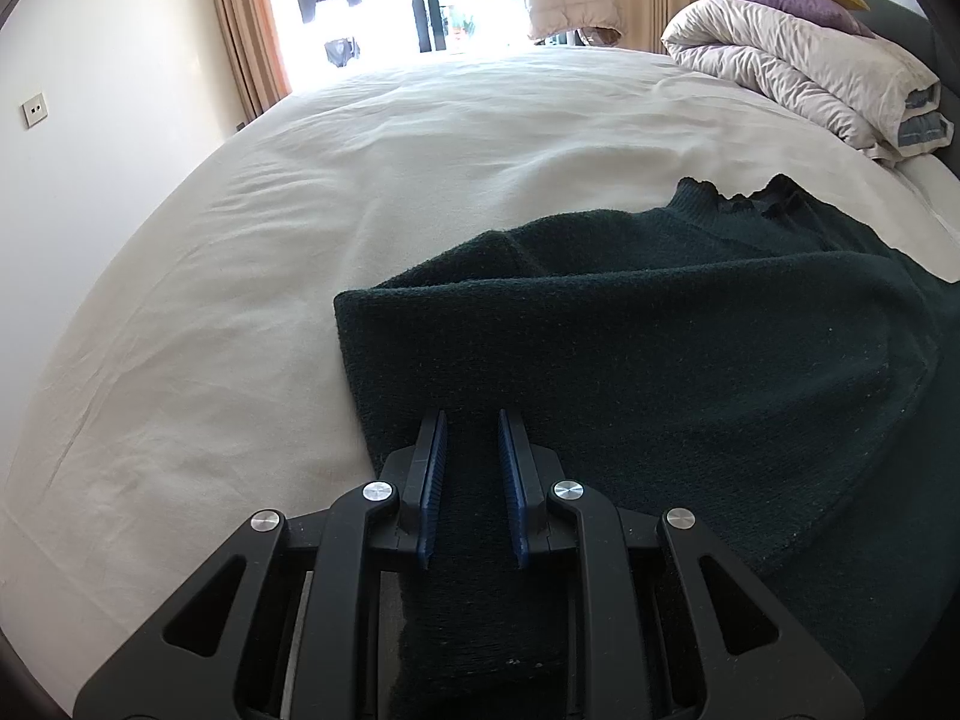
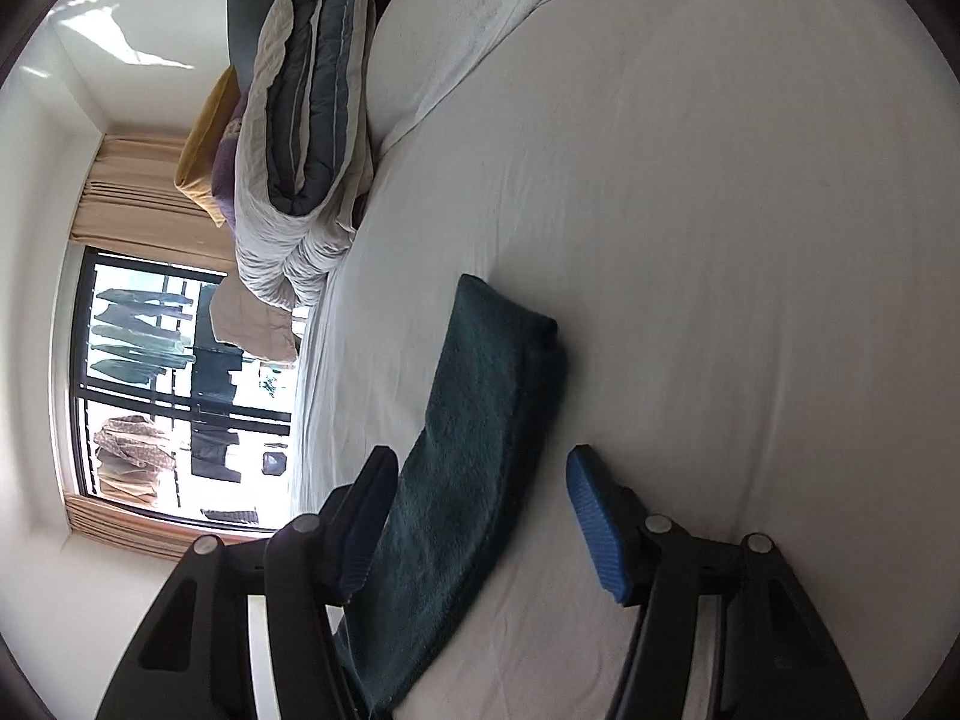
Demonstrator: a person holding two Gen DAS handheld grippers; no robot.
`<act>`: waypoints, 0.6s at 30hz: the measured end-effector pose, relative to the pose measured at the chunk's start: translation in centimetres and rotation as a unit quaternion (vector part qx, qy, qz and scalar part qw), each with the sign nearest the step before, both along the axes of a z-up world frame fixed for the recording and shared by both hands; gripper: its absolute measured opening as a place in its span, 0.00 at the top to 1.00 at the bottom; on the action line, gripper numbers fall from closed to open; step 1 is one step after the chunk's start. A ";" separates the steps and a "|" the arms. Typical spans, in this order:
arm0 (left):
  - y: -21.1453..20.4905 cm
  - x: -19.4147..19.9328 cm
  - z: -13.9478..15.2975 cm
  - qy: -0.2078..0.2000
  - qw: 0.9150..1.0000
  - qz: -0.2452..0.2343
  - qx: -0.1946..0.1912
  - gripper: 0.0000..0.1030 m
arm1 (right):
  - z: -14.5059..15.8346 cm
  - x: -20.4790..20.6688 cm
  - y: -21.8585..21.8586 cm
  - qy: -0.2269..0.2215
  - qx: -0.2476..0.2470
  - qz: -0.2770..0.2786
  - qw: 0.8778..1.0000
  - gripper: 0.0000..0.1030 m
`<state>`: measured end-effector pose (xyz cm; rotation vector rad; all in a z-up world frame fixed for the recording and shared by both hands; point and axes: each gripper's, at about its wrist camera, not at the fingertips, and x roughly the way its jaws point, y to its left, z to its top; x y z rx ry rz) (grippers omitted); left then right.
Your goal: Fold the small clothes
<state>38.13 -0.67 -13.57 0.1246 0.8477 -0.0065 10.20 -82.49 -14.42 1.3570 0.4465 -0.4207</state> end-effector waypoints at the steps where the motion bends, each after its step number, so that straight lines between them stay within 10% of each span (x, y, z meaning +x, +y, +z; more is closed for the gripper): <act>1: 0.0 0.0 0.0 0.000 1.000 0.000 0.002 0.82 | -0.1 0.6 -0.2 0.001 0.000 -0.001 1.000 0.40; 6: -0.1 0.1 0.0 0.001 1.000 0.000 0.004 0.82 | -0.8 2.0 -2.3 0.008 0.004 -0.001 1.000 0.49; 11: -0.3 0.1 -0.1 0.001 1.000 0.000 0.009 0.82 | -1.7 2.5 -3.7 0.014 0.005 -0.012 1.000 0.84; 18: -0.6 0.1 -0.2 0.000 1.000 0.001 0.017 0.82 | 2.7 3.2 -1.3 0.015 -0.087 0.007 0.996 0.90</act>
